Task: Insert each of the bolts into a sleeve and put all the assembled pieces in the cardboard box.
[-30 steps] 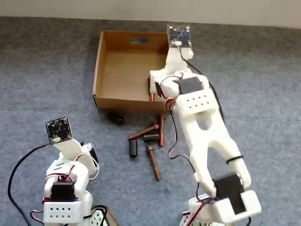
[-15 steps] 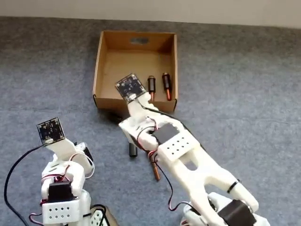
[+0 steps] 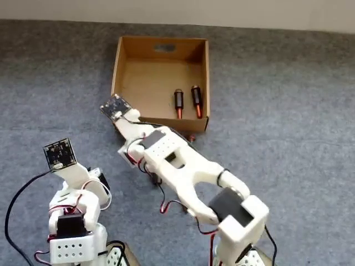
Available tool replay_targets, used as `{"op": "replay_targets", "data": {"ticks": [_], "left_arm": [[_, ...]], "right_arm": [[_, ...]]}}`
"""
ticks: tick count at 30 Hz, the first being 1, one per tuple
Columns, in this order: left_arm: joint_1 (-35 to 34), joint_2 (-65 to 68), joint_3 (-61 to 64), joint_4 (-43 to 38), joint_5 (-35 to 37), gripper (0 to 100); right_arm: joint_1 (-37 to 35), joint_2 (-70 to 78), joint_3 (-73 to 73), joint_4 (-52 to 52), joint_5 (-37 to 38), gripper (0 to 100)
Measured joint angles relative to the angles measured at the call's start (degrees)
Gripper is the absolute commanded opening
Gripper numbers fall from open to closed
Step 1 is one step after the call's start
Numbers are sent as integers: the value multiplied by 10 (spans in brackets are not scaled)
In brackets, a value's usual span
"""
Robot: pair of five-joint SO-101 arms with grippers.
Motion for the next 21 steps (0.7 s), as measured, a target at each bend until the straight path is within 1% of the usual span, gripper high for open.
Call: {"op": "replay_targets", "data": {"ticks": [5, 10, 19, 21], "left_arm": [[0, 0, 0, 0, 0, 13], [0, 0, 0, -2, 0, 13], [0, 0, 0, -4, 0, 13], [0, 0, 0, -4, 0, 13]], "right_arm": [[2, 88, -101, 21, 14, 149], [-1, 149, -156, 55, 36, 149], [-1, 158, -201, 81, 39, 148], [-1, 159, -213, 81, 39, 127]]}}
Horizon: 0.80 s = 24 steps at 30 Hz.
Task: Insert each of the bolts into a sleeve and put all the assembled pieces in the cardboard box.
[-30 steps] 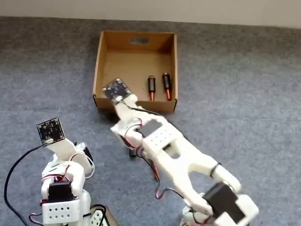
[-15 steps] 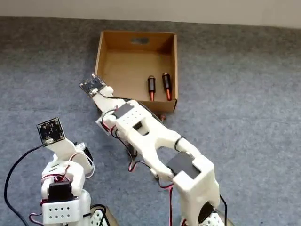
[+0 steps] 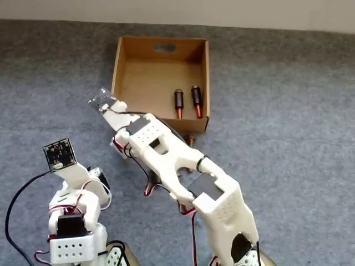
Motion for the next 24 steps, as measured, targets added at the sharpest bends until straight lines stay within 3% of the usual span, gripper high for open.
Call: {"op": "replay_targets", "data": {"ticks": [5, 14, 17, 21, 24], "left_arm": [[0, 0, 0, 0, 0, 13], [0, 0, 0, 0, 0, 13], [0, 0, 0, 0, 0, 13], [0, 0, 0, 0, 0, 13], [0, 0, 0, 0, 0, 13]], "right_arm": [[2, 0, -12, 0, 0, 15], [3, -3, -11, 20, -1, 9], [4, -4, -11, 33, -1, 34], [4, -4, -7, 33, -1, 140], [4, 0, 0, 38, -1, 132]]}}
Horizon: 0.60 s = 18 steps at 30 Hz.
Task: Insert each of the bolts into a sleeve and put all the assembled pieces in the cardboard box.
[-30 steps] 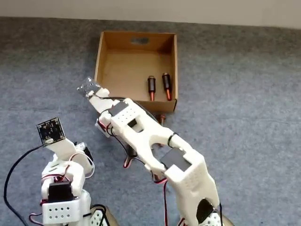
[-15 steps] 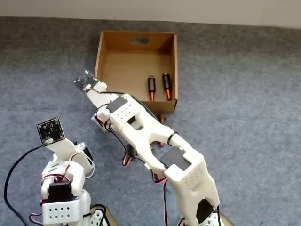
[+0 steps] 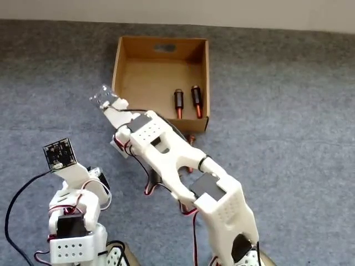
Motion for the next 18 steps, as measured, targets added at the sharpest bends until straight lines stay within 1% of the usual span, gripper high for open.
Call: {"op": "replay_targets", "data": {"ticks": [5, 7, 9, 14, 16, 18], "left_arm": [[0, 0, 0, 0, 0, 13], [0, 0, 0, 0, 0, 13], [0, 0, 0, 0, 0, 13], [0, 0, 0, 0, 0, 13], [0, 0, 0, 0, 0, 13], [0, 0, 0, 0, 0, 13]], "right_arm": [[1, 4, 0, -19, 0, 122], [1, 18, -1, -21, 0, 78], [2, 28, -3, -25, 0, 6], [4, 26, -3, -30, 0, 5], [7, 11, 0, -17, 0, 5], [14, -13, 11, 12, -16, 5]]}}
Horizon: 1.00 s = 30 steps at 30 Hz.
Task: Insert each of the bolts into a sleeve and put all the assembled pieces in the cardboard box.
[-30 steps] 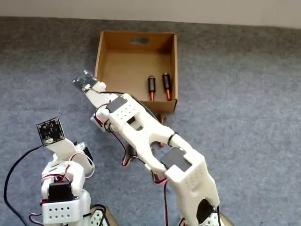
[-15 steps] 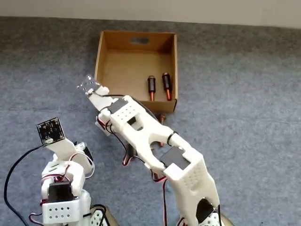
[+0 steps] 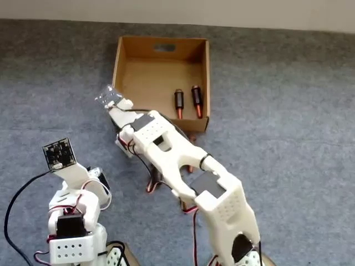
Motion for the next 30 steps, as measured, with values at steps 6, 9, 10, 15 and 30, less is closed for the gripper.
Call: {"op": "replay_targets", "data": {"ticks": [6, 9, 10, 15, 30], "left_arm": [[0, 0, 0, 0, 0, 13], [0, 0, 0, 0, 0, 13], [0, 0, 0, 0, 0, 13], [0, 0, 0, 0, 0, 13], [0, 0, 0, 0, 0, 13]], "right_arm": [[33, -147, 92, 68, -20, 5], [59, -244, 179, 65, -20, 5], [70, -280, 214, 55, -20, 5], [157, -481, 389, 40, -20, 5], [413, -670, 686, -23, 76, 5]]}}
